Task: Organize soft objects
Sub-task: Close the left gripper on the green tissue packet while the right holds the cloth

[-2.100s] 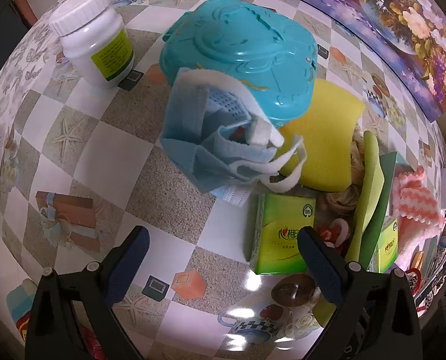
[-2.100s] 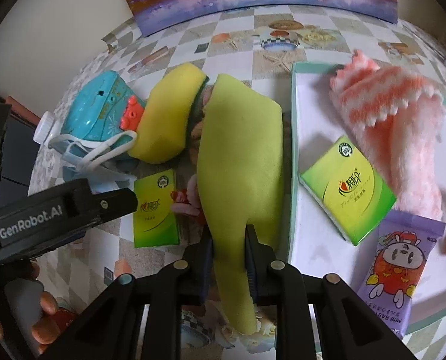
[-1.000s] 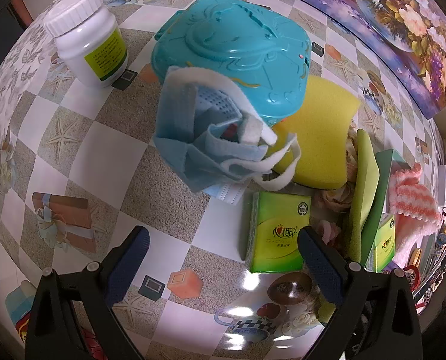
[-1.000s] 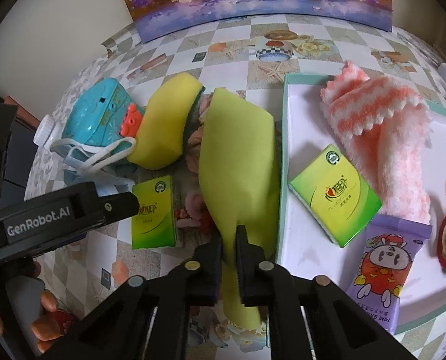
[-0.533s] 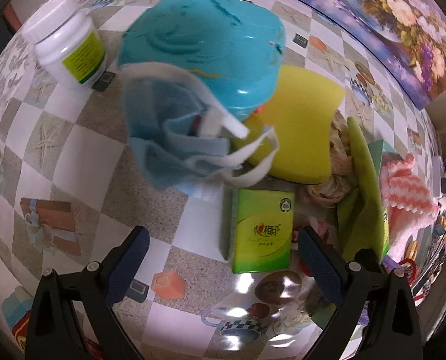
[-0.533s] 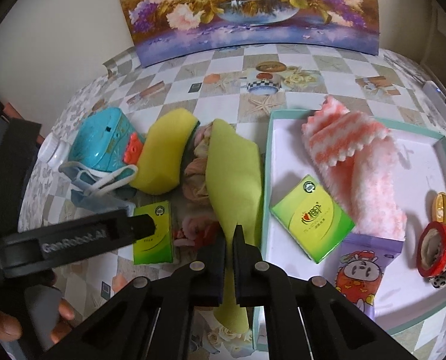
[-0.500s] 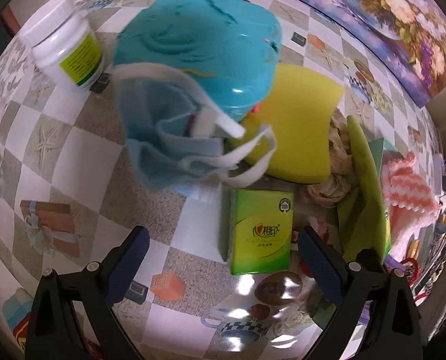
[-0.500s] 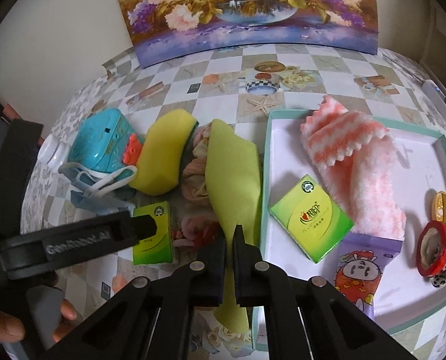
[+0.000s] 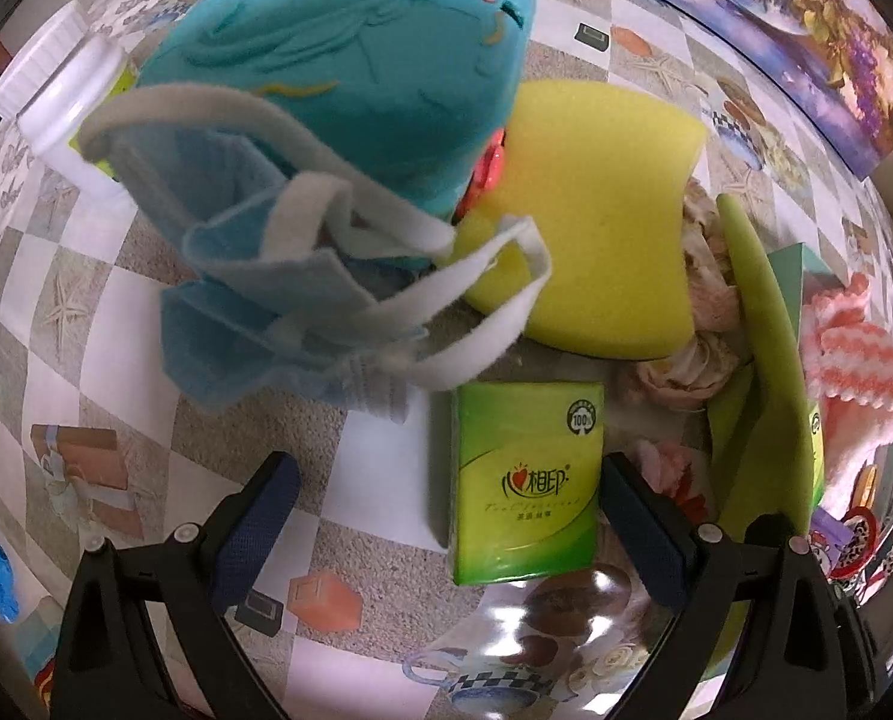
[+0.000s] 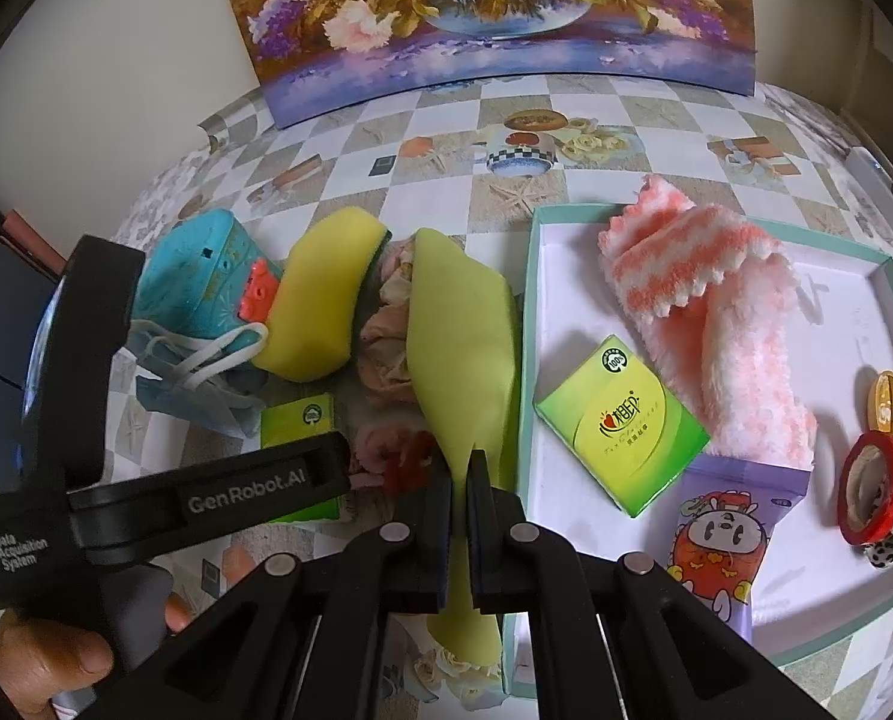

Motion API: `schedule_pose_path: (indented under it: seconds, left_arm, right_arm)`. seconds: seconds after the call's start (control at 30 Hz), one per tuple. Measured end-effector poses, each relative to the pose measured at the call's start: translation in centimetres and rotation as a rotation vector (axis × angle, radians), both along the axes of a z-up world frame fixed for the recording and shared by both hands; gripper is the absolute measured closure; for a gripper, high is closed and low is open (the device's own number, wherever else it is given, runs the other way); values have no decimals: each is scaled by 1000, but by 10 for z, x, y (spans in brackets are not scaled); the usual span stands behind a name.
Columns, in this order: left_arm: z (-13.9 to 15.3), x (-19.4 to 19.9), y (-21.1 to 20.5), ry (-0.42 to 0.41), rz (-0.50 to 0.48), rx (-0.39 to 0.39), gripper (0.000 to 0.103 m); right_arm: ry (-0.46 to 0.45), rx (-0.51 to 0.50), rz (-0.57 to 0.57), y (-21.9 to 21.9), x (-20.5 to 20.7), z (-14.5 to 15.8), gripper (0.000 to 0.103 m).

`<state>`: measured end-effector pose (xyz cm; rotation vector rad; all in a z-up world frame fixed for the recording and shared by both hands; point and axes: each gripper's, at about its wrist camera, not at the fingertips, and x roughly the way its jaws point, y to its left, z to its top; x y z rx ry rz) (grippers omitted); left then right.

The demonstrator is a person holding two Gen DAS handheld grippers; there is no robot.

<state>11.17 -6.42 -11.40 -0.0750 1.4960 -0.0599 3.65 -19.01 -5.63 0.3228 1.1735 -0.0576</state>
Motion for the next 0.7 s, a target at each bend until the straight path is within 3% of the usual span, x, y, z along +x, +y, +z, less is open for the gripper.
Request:
schedule_pose_path:
  seconds: [0.1,0.17,0.23,0.7]
  left_arm:
    - [3,1,-2,-13,-9,-3,14]
    - [5,-2,-3,-26,-23,5,38]
    - [8,-2,-8,-40,-42,21,55]
    - [21,-6,1,-53,-54,-30,55]
  right_arm:
    - [1,2,-2,0,0,0,98]
    - [1,2,-4,0,-1,0,98]
    - [1,4,-4,0,-1,0,98]
    - [-60,19,-23,-4,-2,13,98]
